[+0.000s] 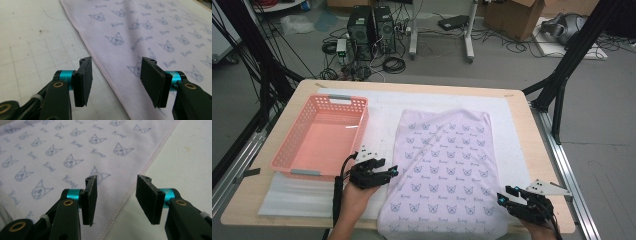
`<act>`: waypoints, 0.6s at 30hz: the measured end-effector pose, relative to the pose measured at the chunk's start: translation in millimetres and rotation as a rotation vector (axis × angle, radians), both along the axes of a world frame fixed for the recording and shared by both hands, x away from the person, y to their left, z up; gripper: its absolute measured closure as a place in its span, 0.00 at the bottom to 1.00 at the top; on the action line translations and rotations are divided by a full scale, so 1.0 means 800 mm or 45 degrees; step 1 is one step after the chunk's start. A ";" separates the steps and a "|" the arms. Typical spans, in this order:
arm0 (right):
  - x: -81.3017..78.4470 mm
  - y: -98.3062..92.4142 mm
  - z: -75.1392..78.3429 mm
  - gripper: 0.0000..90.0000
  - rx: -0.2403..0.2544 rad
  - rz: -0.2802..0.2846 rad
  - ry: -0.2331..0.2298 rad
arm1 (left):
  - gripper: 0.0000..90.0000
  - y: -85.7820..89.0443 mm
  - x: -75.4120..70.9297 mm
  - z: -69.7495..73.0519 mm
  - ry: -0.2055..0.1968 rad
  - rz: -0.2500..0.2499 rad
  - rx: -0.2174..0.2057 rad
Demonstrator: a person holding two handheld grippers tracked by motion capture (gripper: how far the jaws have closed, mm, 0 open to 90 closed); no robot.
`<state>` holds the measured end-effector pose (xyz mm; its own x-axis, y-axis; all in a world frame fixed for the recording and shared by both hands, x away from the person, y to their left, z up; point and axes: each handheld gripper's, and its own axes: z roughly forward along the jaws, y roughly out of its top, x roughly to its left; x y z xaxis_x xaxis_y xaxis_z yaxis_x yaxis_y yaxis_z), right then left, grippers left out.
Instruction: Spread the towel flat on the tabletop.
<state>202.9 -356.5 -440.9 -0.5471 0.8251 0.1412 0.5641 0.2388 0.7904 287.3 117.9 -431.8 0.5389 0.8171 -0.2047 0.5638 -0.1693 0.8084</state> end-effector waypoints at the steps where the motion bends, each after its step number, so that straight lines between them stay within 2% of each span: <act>1: 0.000 0.000 -0.001 0.57 -0.001 0.001 0.005 | 0.48 -0.001 0.003 0.000 0.004 0.002 0.005; 8: -0.002 -0.005 -0.001 0.56 0.008 -0.024 0.007 | 0.48 -0.017 0.025 -0.008 0.034 0.022 0.030; 9: -0.003 -0.005 0.000 0.57 0.012 -0.027 0.006 | 0.49 -0.019 0.027 -0.010 0.040 0.017 0.046; 11: -0.003 -0.007 -0.001 0.57 0.014 -0.029 0.005 | 0.52 -0.029 0.028 -0.017 0.061 -0.007 0.107; 12: -0.003 -0.008 -0.001 0.57 0.015 -0.034 0.010 | 0.55 -0.038 0.023 -0.021 0.000 -0.037 0.195; 13: -0.003 -0.009 -0.002 0.56 0.015 -0.032 0.012 | 0.57 -0.041 0.021 -0.022 -0.035 -0.035 0.238; 14: -0.002 -0.010 -0.002 0.57 0.013 -0.030 0.011 | 0.58 -0.041 0.020 -0.022 -0.038 -0.028 0.231; 15: -0.002 -0.010 -0.003 0.56 0.013 -0.032 0.014 | 0.61 -0.039 0.020 -0.022 -0.034 -0.016 0.221; 16: -0.002 -0.010 -0.003 0.57 0.012 -0.029 0.015 | 0.71 -0.036 0.020 -0.021 -0.029 0.001 0.216; 17: -0.002 -0.010 -0.003 0.57 0.012 -0.029 0.018 | 0.87 -0.033 0.021 -0.021 -0.021 0.005 0.215; 18: -0.002 -0.010 -0.003 0.57 0.009 -0.027 0.017 | 0.94 -0.032 0.021 -0.021 -0.010 0.018 0.191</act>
